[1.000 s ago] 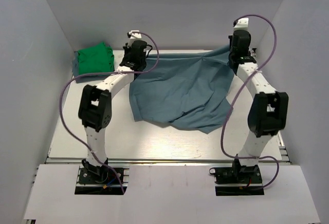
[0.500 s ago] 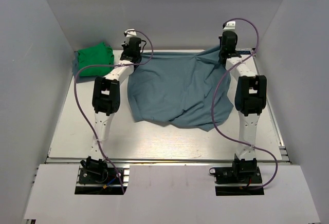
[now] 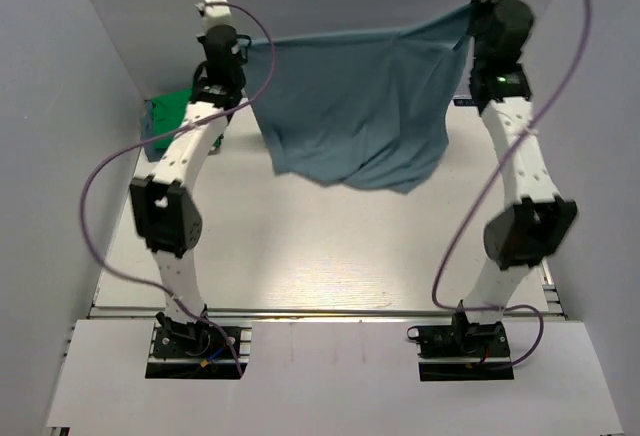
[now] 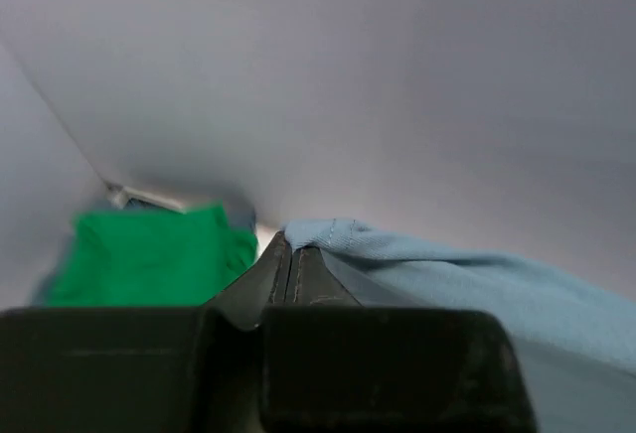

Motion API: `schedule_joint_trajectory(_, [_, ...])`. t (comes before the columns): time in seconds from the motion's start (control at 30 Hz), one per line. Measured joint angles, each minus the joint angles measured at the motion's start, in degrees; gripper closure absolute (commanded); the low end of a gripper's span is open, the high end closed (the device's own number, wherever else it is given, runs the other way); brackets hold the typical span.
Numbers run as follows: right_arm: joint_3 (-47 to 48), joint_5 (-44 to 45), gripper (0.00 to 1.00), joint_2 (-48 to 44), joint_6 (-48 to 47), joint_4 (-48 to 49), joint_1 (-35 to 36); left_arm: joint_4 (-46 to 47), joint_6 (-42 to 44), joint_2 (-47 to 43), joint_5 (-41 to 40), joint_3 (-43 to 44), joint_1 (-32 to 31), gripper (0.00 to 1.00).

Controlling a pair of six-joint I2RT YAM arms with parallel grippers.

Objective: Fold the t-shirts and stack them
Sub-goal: Flatten out the tshirt

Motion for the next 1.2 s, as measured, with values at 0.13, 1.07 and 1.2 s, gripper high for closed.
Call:
schedule_joint_trajectory(0.13, [-0.7,-3.0,1.00,-13.1,-0.1,-1.1,0.0,0.7,0.7,-15.6,0.8,-3.4,0.0,1.00])
schedule_joint_trajectory(1.07, [-1.2,-12.0,1.00,-57.8,-2.4,-13.0,-0.2,-11.1,4.8,-64.1,19.3,-10.5,-0.9,1.00])
schedule_joint_trajectory(1.2, [-1.0,-13.9,1.00,-62.1,-1.2,-12.6,-0.2,-11.4,4.5,-67.4,21.9,-9.5,-0.7,1.00])
